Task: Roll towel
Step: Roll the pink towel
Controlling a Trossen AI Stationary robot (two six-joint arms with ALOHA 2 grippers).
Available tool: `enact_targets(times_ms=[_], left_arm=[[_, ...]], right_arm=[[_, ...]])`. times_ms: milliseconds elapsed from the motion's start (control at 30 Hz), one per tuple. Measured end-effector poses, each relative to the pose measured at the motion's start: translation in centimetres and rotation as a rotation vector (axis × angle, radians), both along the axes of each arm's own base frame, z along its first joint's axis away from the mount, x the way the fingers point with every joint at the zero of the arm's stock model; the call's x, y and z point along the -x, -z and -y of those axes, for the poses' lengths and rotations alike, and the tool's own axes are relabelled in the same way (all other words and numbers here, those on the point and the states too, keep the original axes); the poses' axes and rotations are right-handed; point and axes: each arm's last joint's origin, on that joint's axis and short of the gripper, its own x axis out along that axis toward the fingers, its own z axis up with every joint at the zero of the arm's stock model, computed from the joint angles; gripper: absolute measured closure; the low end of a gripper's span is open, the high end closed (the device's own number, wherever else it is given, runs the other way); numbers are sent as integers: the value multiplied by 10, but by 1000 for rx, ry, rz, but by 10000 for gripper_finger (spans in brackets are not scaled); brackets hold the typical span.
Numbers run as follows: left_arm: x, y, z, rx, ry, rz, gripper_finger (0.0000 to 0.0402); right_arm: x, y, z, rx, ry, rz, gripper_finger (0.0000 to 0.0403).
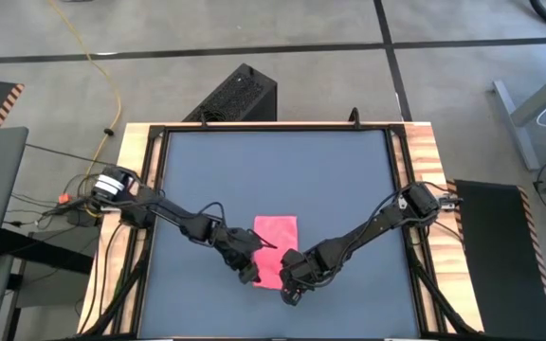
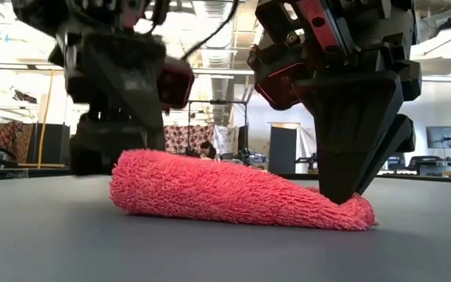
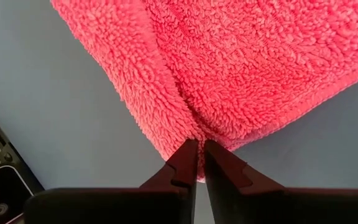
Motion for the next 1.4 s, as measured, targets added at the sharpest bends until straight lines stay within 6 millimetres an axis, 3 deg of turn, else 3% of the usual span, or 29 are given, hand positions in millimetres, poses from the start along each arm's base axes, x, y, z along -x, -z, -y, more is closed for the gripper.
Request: enact_targets(times_ms=[133,600,867,1133,1400], left_arm=[[-3,11,3,15,-17,-12,257],[-1,11,3,-29,5,-12,258],[4,-9,-1,-156,51,91,258],[7,-2,-6,-328,100,90,258],[4,-6,-4,-456,260,264,258]], right_arm=[[0,0,-1,3,-1,1,347],[2,0,-4,14,-6,9,347],[2,0,-5,13,-7,10,347],[2,0,-5,11,-14,12,347],[2,0,-5,10,-15,14,347]])
